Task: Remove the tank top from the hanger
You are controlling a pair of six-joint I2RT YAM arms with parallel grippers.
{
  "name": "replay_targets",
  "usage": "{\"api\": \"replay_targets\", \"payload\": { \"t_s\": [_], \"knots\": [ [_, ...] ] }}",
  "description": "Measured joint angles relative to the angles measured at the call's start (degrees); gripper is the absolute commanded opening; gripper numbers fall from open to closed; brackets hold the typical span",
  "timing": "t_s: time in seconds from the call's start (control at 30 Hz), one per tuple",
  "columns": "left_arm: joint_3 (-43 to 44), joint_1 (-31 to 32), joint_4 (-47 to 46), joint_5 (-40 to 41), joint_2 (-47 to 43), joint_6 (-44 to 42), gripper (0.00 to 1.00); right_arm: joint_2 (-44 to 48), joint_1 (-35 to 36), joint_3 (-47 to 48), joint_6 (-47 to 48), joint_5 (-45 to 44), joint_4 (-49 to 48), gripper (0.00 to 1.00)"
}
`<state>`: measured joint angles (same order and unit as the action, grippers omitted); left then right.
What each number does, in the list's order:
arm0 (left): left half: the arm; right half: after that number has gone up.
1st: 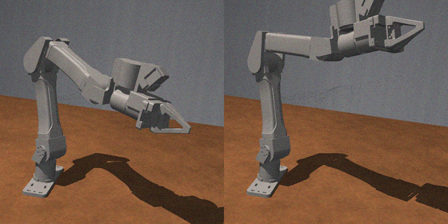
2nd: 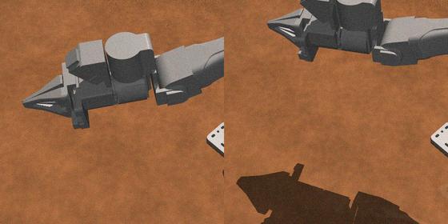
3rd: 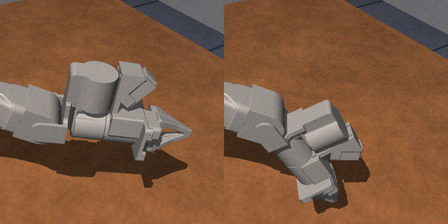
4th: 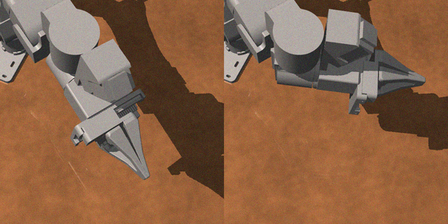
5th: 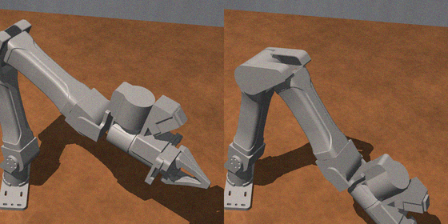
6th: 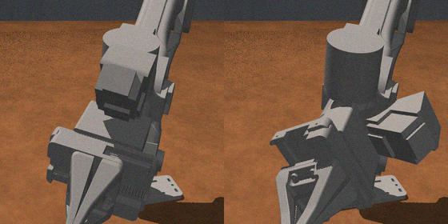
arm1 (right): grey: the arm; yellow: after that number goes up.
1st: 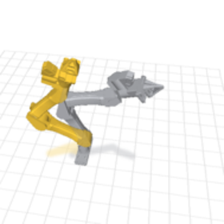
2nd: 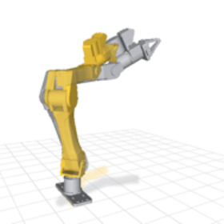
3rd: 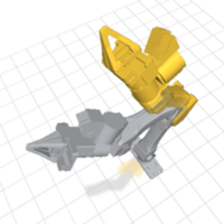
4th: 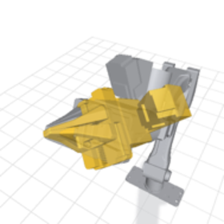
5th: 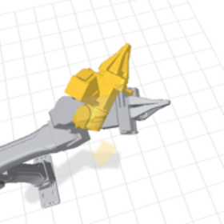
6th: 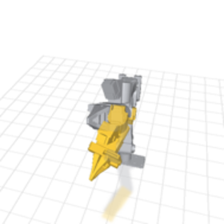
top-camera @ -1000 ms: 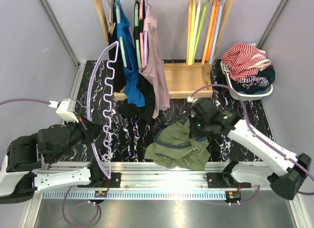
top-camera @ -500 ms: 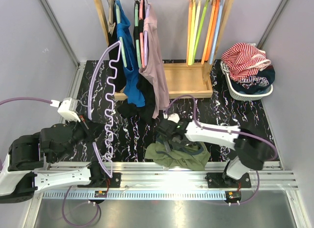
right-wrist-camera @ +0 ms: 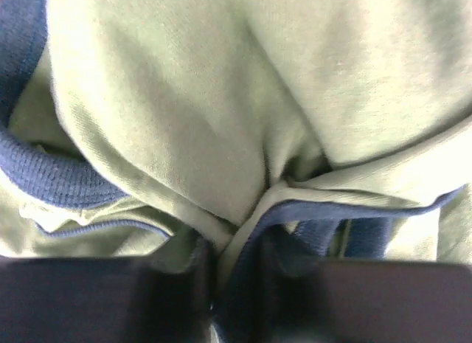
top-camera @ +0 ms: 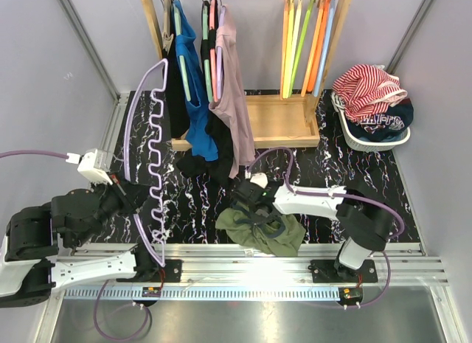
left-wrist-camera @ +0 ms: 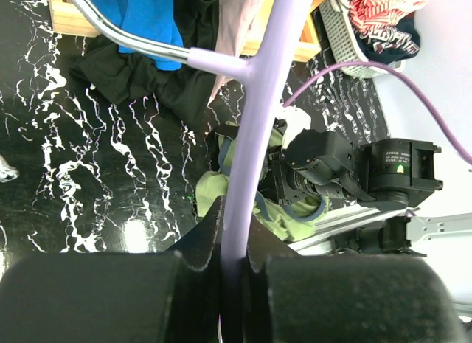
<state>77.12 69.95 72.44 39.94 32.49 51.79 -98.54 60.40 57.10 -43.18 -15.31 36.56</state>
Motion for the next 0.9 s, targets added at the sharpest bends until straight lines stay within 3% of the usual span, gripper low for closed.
{"api": "replay_targets", "payload": {
  "t_s": [0.03,0.27,0.4,0.5,0.6,0.7,0.9],
  "knots": [
    [0.0,0.0,0.0,0.0,-0.4,0.2,0.0,0.5,-0.1,-0.6,0.0,0.2,-0.6,0.0],
    [0.0,0.0,0.4,0.2,-1.1,0.3,0.0,8.9,-0.8,-6.4,-0.7,2.3,-4.6,0.0],
    [0.0,0.0,0.4,0.1,-1.4,0.3,0.0,20.7,-0.6,-6.3,-1.2,1.6,5.1,0.0],
    [-0.5,0.0,-0.4,0.1,-2.3,0.2,0.0,31.5,-4.3,-0.9,-1.3,-1.3,12.7,0.0],
    [-1.5,0.0,-1.2,-0.1,-3.3,-0.2,0.0,36.5,-16.0,5.8,0.5,-3.7,14.3,0.0],
    [-1.6,0.0,-1.9,-0.5,-3.4,-0.9,0.0,35.2,-28.0,10.3,3.4,-5.5,14.6,0.0],
    [-1.6,0.0,-3.5,-2.4,-3.4,-2.7,0.0,19.3,-51.0,22.8,8.3,-4.8,13.2,0.0]
  ]
}}
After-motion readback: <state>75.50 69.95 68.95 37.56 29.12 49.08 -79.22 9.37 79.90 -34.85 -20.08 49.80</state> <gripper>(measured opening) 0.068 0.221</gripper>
